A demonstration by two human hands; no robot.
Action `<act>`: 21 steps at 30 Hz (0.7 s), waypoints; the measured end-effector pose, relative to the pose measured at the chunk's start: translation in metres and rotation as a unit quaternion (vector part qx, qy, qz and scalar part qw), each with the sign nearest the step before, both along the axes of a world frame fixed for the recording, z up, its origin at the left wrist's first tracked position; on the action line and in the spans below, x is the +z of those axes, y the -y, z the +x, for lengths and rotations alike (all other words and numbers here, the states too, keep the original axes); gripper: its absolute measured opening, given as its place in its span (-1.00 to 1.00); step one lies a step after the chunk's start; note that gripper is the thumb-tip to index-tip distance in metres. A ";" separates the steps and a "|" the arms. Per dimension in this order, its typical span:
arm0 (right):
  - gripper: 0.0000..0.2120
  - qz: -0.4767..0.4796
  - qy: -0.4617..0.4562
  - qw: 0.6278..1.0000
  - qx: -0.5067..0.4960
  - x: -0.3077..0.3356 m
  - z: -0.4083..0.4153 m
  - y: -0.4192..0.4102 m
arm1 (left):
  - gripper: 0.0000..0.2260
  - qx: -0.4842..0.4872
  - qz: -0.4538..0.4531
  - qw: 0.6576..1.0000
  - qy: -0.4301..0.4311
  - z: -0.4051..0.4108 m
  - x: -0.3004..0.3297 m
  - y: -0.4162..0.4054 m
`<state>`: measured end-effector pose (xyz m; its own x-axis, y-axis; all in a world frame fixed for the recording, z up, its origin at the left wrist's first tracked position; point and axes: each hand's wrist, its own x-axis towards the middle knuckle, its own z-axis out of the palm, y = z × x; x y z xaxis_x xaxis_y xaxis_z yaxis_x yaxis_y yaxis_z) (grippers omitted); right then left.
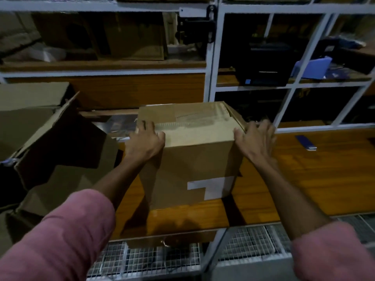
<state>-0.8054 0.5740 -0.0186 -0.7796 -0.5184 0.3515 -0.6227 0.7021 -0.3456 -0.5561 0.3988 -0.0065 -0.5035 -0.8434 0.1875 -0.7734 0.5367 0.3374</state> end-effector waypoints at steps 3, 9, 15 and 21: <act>-0.66 -0.092 0.173 0.979 0.061 -0.007 -0.009 0.003 | -0.49 -0.009 0.009 0.999 0.039 -0.001 0.004 -0.001; -0.77 -0.171 0.236 0.955 0.046 -0.027 -0.014 0.006 | -0.50 -0.035 0.022 0.994 0.103 -0.006 0.009 0.006; -0.79 -0.163 0.197 0.966 0.041 -0.031 -0.012 0.004 | -0.33 -0.103 -0.019 0.978 0.178 -0.015 0.010 0.022; -0.75 -0.171 0.139 0.975 0.042 -0.039 -0.012 0.006 | -0.34 -0.131 -0.042 0.977 0.164 -0.014 0.005 0.031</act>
<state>-0.8169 0.5685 -0.0575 -0.8287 -0.4748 0.2963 -0.5226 0.4671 -0.7132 -0.5701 0.3681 -0.0013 -0.7443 -0.6665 0.0422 -0.6653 0.7455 0.0401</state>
